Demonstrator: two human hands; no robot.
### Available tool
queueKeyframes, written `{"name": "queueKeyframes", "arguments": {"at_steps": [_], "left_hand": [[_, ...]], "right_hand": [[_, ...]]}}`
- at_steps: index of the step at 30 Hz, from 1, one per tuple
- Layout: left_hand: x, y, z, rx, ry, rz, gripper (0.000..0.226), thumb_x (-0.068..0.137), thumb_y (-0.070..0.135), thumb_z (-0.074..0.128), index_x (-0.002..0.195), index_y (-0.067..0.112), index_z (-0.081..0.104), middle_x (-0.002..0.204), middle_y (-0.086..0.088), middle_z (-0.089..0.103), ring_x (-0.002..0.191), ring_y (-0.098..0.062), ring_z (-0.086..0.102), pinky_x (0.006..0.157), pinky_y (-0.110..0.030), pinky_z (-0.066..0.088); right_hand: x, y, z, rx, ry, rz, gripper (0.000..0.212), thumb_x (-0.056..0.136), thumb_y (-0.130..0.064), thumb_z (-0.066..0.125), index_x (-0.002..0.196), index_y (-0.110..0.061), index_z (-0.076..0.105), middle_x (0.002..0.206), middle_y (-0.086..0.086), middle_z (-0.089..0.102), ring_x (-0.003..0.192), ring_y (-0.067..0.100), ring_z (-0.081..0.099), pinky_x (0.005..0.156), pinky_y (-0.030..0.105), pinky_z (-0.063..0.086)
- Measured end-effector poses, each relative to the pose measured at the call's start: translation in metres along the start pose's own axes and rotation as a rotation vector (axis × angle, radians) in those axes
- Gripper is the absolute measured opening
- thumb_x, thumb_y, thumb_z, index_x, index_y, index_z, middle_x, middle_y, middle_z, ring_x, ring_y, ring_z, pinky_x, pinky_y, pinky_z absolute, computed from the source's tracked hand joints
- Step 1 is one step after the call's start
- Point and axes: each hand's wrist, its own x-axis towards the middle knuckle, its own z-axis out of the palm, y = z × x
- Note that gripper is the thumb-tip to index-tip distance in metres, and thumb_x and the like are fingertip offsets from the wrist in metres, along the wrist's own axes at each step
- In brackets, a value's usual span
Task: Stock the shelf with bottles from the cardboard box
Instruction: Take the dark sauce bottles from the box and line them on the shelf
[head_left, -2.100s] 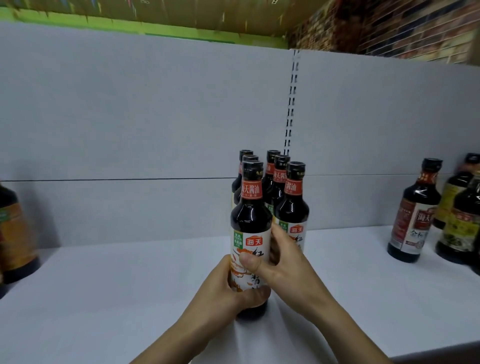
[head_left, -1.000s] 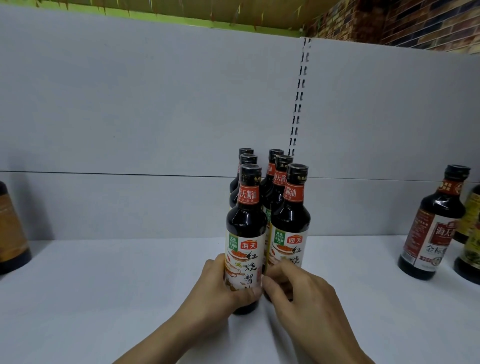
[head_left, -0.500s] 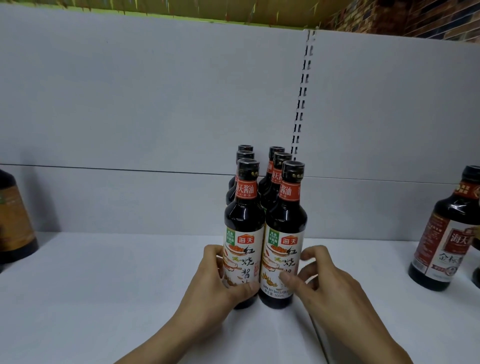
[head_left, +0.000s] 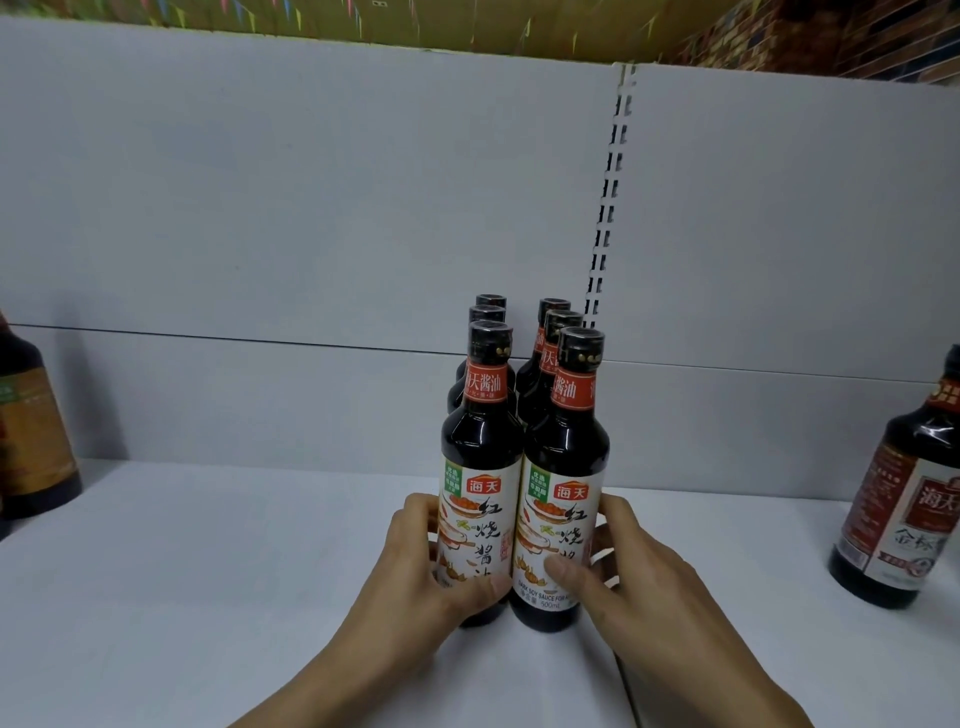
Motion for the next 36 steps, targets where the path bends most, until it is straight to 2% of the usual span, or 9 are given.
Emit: {"name": "queueKeyframes", "arguments": {"at_steps": [10,13,15,18,22,25,28,32,36], "left_hand": [[-0.003,0.001,-0.001,0.069,-0.043,0.042,0.065,0.079,0.046,0.081,0.123,0.048,0.034,0.129,0.024,0.048,0.112,0.002,0.058,0.076,-0.012,0.056],[0.005,0.003,-0.005,-0.002,0.009,0.031,0.076,0.075,0.080,0.060,0.136,0.048,0.027,0.135,0.021,0.046,0.122,0.001,0.051,0.092,-0.022,0.052],[0.016,0.000,-0.011,-0.108,0.073,-0.027,0.094,0.064,0.100,0.036,0.143,0.049,0.028,0.150,0.015,0.041,0.133,-0.005,0.046,0.111,-0.043,0.046],[0.026,0.003,-0.016,-0.163,0.051,-0.059,0.096,0.066,0.101,0.013,0.152,0.060,0.015,0.165,0.023,0.020,0.153,-0.006,0.021,0.125,-0.051,0.025],[0.050,0.022,-0.014,-0.310,0.014,-0.161,0.084,0.079,0.093,0.010,0.155,0.058,0.012,0.168,0.018,0.014,0.156,-0.021,0.019,0.125,-0.058,0.018],[0.070,0.019,-0.007,-0.469,-0.029,-0.261,0.106,0.061,0.105,0.026,0.153,0.053,0.027,0.161,0.005,0.041,0.146,-0.026,0.043,0.120,-0.058,0.032],[0.069,0.019,0.003,-0.522,-0.021,-0.323,0.088,0.086,0.088,0.021,0.150,0.032,0.045,0.127,-0.007,0.073,0.114,-0.025,0.072,0.099,-0.045,0.055],[0.069,0.021,0.010,-0.531,0.020,-0.345,0.069,0.101,0.067,0.029,0.118,0.014,0.070,0.097,-0.012,0.080,0.086,-0.025,0.077,0.082,-0.039,0.057],[0.065,0.020,0.011,-0.574,0.020,-0.345,0.062,0.104,0.060,0.036,0.086,0.013,0.073,0.081,-0.012,0.079,0.070,-0.022,0.076,0.079,-0.039,0.055]], "right_hand": [[0.003,0.006,0.003,0.056,-0.021,-0.006,0.041,0.093,-0.063,0.054,0.127,-0.055,0.032,0.122,-0.031,0.057,0.104,-0.001,0.063,0.091,0.023,0.055],[0.004,0.006,0.001,0.177,0.005,0.025,0.045,0.084,-0.081,0.034,0.125,-0.061,0.037,0.123,-0.031,0.059,0.105,-0.007,0.062,0.095,0.025,0.053],[0.006,0.008,0.000,0.272,0.054,0.051,0.060,0.074,-0.096,0.021,0.123,-0.066,0.040,0.124,-0.029,0.061,0.112,-0.004,0.061,0.099,0.029,0.050],[0.018,0.016,0.000,0.362,0.119,0.053,0.102,0.062,-0.106,0.019,0.146,-0.053,0.041,0.145,-0.022,0.055,0.135,0.006,0.052,0.115,0.043,0.043],[0.044,0.004,-0.006,0.617,0.095,0.087,0.082,0.084,-0.089,0.025,0.155,-0.049,0.034,0.161,-0.020,0.038,0.146,0.011,0.041,0.124,0.050,0.031],[0.073,0.001,-0.005,0.839,0.059,0.118,0.081,0.087,-0.085,0.028,0.155,-0.043,0.039,0.159,-0.014,0.045,0.146,0.014,0.043,0.125,0.052,0.025],[0.091,-0.001,0.011,1.067,-0.008,0.210,0.077,0.091,-0.082,0.028,0.144,-0.034,0.057,0.138,0.004,0.068,0.131,0.027,0.062,0.117,0.056,0.039],[0.094,0.000,0.026,1.167,0.035,0.280,0.072,0.099,-0.072,0.032,0.131,-0.017,0.065,0.114,0.015,0.078,0.099,0.028,0.077,0.098,0.049,0.052],[0.093,0.007,0.027,1.172,-0.005,0.238,0.060,0.105,-0.061,0.030,0.111,-0.017,0.070,0.099,0.011,0.081,0.083,0.021,0.079,0.084,0.042,0.054]]}}
